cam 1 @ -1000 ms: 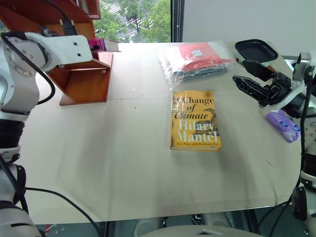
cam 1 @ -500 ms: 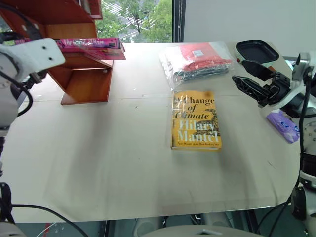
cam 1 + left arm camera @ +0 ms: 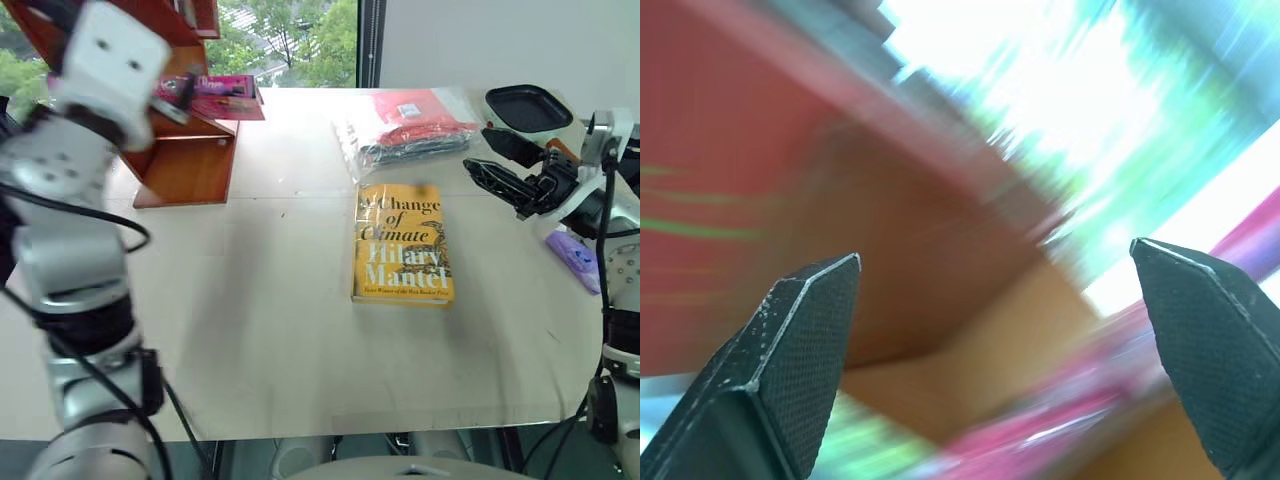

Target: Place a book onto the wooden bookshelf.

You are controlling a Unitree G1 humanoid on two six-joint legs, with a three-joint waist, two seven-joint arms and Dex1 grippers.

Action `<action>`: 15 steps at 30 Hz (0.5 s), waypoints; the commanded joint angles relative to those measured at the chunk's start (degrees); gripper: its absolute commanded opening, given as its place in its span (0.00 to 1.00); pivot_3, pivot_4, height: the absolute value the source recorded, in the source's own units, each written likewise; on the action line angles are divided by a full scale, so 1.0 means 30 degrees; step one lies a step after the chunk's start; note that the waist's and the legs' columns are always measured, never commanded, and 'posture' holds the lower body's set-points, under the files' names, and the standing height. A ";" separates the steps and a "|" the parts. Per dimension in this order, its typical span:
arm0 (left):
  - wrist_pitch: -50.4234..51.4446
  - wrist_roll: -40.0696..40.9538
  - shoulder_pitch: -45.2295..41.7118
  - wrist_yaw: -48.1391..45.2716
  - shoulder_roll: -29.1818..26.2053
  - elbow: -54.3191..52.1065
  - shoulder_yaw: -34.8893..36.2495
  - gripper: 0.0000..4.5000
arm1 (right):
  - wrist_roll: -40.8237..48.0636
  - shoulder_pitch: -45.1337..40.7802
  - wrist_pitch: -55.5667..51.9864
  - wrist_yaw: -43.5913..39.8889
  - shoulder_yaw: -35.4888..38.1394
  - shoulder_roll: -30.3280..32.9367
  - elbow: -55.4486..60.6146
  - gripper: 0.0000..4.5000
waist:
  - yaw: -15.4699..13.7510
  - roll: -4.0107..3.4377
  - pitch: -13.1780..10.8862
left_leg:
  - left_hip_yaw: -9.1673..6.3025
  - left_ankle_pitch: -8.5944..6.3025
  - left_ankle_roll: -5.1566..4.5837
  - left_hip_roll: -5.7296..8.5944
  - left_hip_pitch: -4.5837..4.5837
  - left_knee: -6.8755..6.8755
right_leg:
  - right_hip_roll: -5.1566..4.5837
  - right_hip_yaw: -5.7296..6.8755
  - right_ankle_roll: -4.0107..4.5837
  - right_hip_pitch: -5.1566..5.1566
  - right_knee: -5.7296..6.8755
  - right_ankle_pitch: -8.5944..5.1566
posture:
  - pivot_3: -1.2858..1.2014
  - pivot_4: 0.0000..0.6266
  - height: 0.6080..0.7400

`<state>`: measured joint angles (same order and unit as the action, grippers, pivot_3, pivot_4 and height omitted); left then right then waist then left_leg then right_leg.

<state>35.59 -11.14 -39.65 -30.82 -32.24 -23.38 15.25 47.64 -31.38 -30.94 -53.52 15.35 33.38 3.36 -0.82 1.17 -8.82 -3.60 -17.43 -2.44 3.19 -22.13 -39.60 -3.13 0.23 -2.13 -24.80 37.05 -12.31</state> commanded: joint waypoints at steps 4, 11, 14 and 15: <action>-0.2274 0.3052 0.0892 0.2083 0.4366 -0.0368 -0.1294 0.74 | 0.0058 0.0484 0.0273 0.0249 0.0816 0.0479 0.1122 1.00 | 0.0060 -0.0031 0.0019 | 0.0034 0.0001 0.0005 -0.0002 0.0037 0.0049 | 0.0004 -0.0031 0.0001 -0.0009 -0.0001 0.0000 | 0.52 0.24 0.85; -1.0272 0.3962 -0.2004 0.5635 0.8811 1.2534 -0.1855 0.09 | -0.0048 0.0370 0.0440 0.0590 0.0947 0.0504 0.1251 1.00 | -0.0134 -0.0053 0.0059 | 0.0023 0.0003 0.0001 0.0018 0.0091 0.0010 | -0.0007 -0.0014 -0.0001 0.0058 0.0010 0.0008 | 0.52 0.24 0.85; -1.3506 0.3673 -0.4110 0.7187 0.8881 1.7844 -0.1621 0.01 | -0.0105 0.0352 0.0414 0.0700 0.1036 0.0636 0.1287 1.00 | 0.0016 -0.0049 0.0056 | 0.0028 0.0003 0.0000 0.0026 0.0065 0.0005 | -0.0004 -0.0021 -0.0005 0.0044 0.0004 0.0020 | 0.52 0.24 0.85; -1.4217 0.3733 -0.4673 0.7753 0.8804 1.9188 -0.1437 0.01 | -0.0137 0.0376 0.0394 0.0735 0.1026 0.0673 0.1306 1.00 | 0.0047 -0.0049 0.0056 | 0.0034 0.0003 0.0001 0.0026 0.0050 0.0010 | -0.0003 -0.0027 -0.0006 0.0023 -0.0007 0.0020 | 0.52 0.24 0.85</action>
<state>-1.00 0.00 -50.70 -10.82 -5.11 29.65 9.48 47.13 -29.47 -30.86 -51.70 16.78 34.56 5.61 -0.67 1.02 -8.65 -3.47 -17.42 -2.44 3.27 -21.99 -39.55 -3.14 0.14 -2.15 -24.77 37.03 -12.25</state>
